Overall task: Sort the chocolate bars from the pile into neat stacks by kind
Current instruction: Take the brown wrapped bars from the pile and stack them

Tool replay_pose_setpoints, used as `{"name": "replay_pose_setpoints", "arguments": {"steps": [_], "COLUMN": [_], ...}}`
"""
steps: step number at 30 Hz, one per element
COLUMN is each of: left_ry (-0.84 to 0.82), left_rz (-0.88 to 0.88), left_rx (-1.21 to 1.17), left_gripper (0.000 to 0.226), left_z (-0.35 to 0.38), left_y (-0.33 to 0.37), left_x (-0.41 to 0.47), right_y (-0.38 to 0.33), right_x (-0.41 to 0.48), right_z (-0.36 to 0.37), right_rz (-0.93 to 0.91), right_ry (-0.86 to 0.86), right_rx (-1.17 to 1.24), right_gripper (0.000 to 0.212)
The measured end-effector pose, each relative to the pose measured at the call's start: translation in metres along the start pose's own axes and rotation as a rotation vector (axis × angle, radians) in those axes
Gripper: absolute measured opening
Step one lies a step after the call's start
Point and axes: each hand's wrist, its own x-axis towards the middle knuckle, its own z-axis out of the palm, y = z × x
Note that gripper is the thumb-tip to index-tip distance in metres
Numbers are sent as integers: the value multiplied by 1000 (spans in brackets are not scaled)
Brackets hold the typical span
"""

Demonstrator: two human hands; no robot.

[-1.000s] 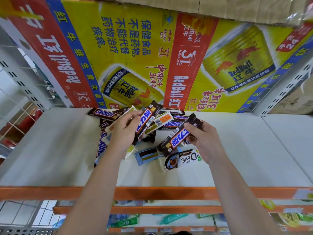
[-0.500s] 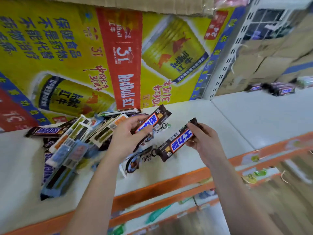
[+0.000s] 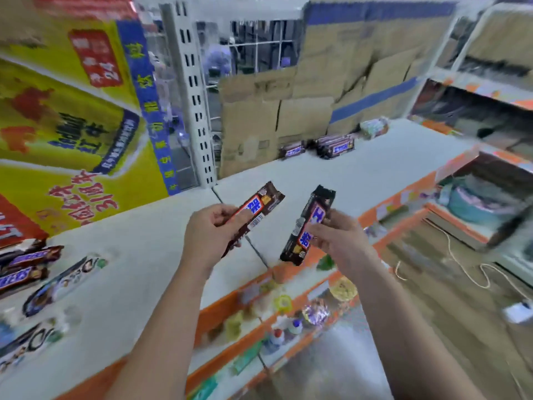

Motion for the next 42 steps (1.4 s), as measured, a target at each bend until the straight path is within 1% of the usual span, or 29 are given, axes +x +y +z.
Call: {"name": "replay_pose_setpoints", "arguments": {"steps": [3, 5, 10, 17, 24, 29, 31, 33, 36, 38, 42], "left_ry": [40, 33, 29, 4, 55, 118, 156, 203, 284, 313, 312], "left_rz": [-54, -51, -48, -33, -25, -23, -31, -50, -66, -76, -118], "left_rx": [-59, -47, -70, -118, -131, -104, -96, -84, -20, 27, 158], "left_gripper": [20, 19, 17, 17, 14, 15, 14, 12, 10, 9, 10], "left_z": [56, 87, 149, 217, 257, 277, 284, 292, 303, 310, 325], "left_y": [6, 8, 10, 10, 11, 9, 9, 9, 4, 1, -3], "left_x": [13, 23, 61, 132, 191, 213, 217, 221, 225, 222, 205], "right_y": [-9, -12, -16, -37, -48, -52, -54, -57, -61, -61, -52], "right_x": [16, 29, 74, 155, 237, 287, 307, 330, 367, 390, 423], "right_z": [-53, -83, -144, -199, -236, -258, -266, -273, -284, -288, -281], "right_rz": [-24, -6, 20, 30, 97, 85, 67, 27, -81, -190, -392], "right_ry": [31, 75, 93, 84, 77, -72, -133, -189, -294, -401, -607], "right_rx": [-70, -104, -157, -208, -254, -365, -429, -549, -746, -868, -977], "right_gripper": [19, 17, 19, 18, 23, 42, 45, 45, 49, 41, 32]}}
